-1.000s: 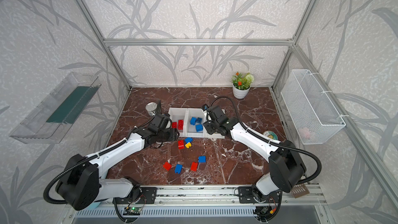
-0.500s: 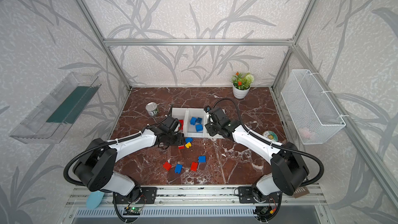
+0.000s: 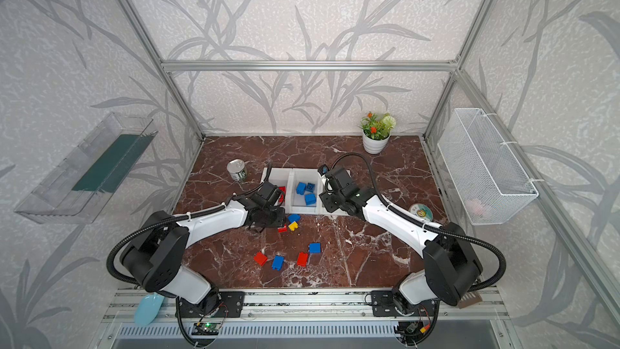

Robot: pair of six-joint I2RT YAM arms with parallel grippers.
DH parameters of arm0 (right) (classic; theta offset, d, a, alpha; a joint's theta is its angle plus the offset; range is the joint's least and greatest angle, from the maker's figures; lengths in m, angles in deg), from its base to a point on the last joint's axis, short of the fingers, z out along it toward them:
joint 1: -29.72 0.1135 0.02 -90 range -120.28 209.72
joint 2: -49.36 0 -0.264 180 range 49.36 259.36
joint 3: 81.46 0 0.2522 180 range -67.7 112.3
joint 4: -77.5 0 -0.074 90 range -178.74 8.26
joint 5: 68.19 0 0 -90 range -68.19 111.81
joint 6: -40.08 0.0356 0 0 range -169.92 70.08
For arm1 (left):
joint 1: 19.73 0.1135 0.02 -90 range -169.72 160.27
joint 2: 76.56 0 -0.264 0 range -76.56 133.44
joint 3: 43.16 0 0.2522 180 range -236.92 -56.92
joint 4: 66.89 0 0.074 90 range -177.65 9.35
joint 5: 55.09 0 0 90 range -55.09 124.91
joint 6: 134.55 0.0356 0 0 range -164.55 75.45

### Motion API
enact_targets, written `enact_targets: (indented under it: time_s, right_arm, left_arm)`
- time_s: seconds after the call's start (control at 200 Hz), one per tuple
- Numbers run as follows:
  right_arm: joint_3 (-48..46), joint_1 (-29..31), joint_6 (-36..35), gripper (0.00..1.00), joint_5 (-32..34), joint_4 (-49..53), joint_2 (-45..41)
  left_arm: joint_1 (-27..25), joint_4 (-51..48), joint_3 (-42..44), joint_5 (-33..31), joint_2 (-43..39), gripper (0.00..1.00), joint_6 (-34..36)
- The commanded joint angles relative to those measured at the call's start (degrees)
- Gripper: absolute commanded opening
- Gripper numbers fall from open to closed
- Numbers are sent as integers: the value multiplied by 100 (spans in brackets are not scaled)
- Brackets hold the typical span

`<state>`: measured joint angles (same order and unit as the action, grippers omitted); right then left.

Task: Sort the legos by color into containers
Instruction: 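Lower the left gripper to the small red brick while the right withdraws, then close the left gripper on the small red brick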

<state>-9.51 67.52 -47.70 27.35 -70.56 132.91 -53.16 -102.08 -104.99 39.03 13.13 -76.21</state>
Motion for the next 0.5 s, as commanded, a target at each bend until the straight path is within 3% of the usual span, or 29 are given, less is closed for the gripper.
enact_targets:
  time_s: [0.0,0.29,0.495]
  right_arm:
    - [-54,-16,95,59,17,-62,-88]
    - [-32,-17,103,58,0,-77,-58]
    - [-45,-17,121,58,-5,-93,-36]
  left_arm:
    - [-31,-122,-67,-240,75,47,-74]
    - [-26,-229,44,-375,-66,41,-26]
    - [-70,-169,38,-190,-68,51,-31]
